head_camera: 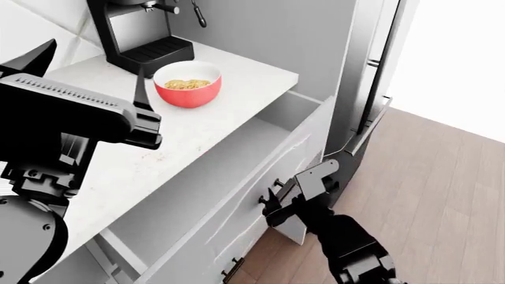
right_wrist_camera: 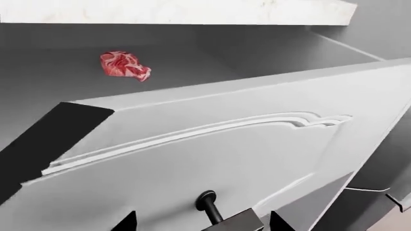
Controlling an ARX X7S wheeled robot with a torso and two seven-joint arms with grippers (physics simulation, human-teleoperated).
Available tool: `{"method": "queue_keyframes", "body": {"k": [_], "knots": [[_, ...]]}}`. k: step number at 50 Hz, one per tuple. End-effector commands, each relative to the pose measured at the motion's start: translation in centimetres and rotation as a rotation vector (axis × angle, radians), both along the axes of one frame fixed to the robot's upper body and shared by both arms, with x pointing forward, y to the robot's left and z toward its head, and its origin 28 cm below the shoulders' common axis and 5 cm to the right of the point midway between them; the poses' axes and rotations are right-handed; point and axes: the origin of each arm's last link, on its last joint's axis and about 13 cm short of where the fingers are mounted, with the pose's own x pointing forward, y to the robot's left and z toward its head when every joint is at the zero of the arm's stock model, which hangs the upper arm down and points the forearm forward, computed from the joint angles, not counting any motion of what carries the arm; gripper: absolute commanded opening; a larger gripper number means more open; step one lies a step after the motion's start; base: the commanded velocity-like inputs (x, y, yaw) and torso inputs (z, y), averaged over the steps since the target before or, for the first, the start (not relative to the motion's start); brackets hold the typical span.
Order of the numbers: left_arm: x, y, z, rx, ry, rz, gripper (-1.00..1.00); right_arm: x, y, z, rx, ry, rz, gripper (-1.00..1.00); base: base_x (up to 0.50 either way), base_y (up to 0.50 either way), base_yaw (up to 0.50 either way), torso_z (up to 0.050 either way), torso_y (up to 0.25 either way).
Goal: Place the bar in the bowl and close the drawer.
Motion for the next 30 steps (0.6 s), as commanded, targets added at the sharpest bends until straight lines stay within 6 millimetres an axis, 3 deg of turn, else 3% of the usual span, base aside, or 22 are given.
{"method": "queue_keyframes", "body": {"k": [1, 17, 30], "knots": [[0.4, -0.4, -0.4, -0.007, 0.003, -0.014, 1.00, -3.5, -2.2, 1.9, -0.005, -0.056, -0.083, 1.00, 0.00, 0.00, 0.00, 0.000, 0.000], [0.9, -0.9, -0.6, -0.014, 0.010, -0.039, 1.00, -8.9, -5.0, 4.6, 0.017, -0.150, -0.226, 1.00, 0.00, 0.00, 0.00, 0.000, 0.000], [2.4, -4.3, -0.9, -0.041, 0.026, -0.181, 1.00, -15.4, -6.5, 8.1, 0.088, -0.366, -0.511, 1.00, 0.00, 0.00, 0.00, 0.000, 0.000]]}}
